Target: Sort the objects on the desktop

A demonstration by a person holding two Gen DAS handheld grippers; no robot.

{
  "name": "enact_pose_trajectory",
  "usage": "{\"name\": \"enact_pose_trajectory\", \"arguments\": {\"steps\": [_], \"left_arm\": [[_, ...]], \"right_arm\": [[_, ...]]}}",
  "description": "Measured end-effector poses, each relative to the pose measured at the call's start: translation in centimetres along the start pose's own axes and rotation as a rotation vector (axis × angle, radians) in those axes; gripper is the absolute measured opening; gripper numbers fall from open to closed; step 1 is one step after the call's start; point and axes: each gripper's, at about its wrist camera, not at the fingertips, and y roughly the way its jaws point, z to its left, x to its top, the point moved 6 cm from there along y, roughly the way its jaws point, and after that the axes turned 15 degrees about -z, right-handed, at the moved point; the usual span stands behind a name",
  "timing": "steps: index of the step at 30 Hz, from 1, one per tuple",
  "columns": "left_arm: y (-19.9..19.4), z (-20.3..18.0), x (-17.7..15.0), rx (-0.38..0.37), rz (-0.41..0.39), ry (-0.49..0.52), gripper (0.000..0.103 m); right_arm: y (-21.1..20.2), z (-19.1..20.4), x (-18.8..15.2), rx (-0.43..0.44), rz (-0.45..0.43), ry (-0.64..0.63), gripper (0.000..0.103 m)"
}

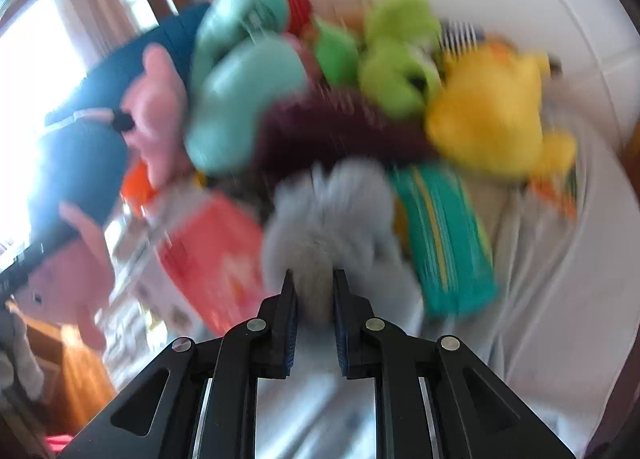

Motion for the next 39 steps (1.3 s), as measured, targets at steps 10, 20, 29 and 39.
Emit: {"name": "enact_pose_trajectory", "arguments": {"steps": [10, 20, 29, 39], "left_arm": [[1.7, -1.8, -1.9, 0.035, 0.047, 0.007, 0.058], [5.1, 2.1, -4.2, 0.160, 0.123, -0.046, 0.058], [4.7, 2.6, -2.9, 0.162, 0.102, -0.057, 0.058], [0.7, 1.5, 0.6, 0.100, -0.004, -0.038, 0.058]], "right_arm": [[0.7, 0.2, 4.1, 0.015, -0.065, -0.115, 0.084], [11.1, 0.2, 1.9, 0.050, 0.104, -0.203, 0.070], [11.8, 1.0, 3.1, 0.069, 0.024, -0.217, 0.031], [4.0, 1.9, 5.5, 0.090, -0.099, -0.193, 0.008]]}}
